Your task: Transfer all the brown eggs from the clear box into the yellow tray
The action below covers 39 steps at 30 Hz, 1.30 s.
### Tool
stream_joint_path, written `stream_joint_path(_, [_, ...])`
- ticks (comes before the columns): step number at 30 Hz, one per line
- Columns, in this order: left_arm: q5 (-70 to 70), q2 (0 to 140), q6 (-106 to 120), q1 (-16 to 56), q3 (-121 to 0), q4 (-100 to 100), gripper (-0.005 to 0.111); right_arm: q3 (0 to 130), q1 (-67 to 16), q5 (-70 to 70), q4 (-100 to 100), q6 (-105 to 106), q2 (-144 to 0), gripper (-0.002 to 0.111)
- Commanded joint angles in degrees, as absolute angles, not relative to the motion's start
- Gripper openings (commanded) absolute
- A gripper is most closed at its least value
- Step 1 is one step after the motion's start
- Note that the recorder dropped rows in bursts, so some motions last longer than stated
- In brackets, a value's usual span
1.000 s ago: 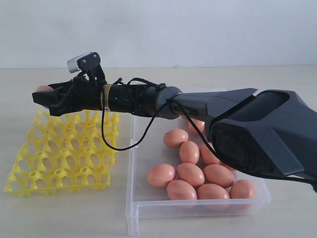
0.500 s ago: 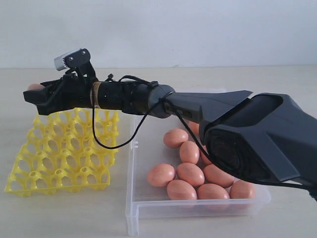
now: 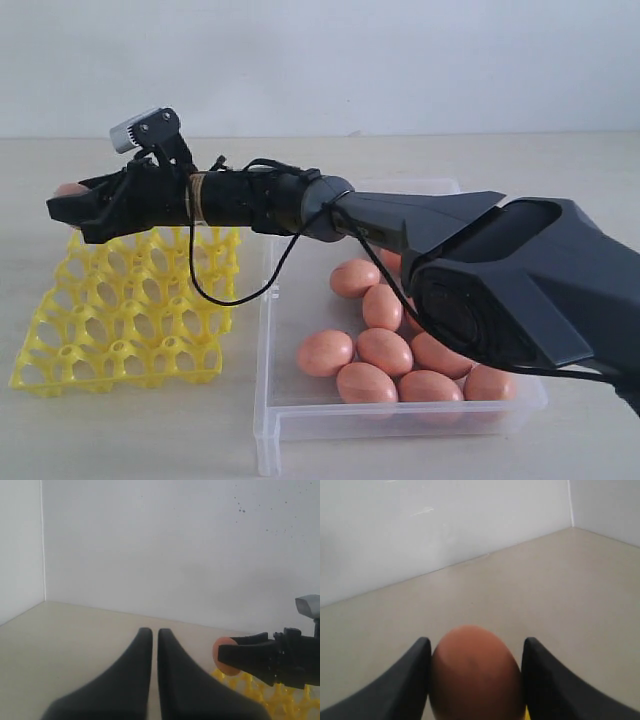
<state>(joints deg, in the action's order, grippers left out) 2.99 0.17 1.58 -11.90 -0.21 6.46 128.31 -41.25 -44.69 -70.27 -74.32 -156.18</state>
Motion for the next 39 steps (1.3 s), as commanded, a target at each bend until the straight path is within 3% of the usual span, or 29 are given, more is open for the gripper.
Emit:
stream_joint_path(1, [2.9,0.0,0.9,-12.0,0.0,7.1,0.004,128.6,-38.2,-48.0,-70.7,-76.8,-155.9,0.000])
stream_joint_path(14, [2.9,0.0,0.9,-12.0,0.0,7.1,0.004,129.9,-38.8,-44.5,-67.3,-71.5,-157.3,0.000])
stream_joint_path(24, [3.0,0.0,0.9,-12.0,0.0,7.1,0.004,139.2,-39.0,-45.7,-71.0,-79.2,-161.9,0.000])
stream_joint_path(39, [3.0,0.0,0.9,-12.0,0.0,7.1,0.004,140.0,-41.1,-38.3,-74.0,-80.7,-162.7,0.000])
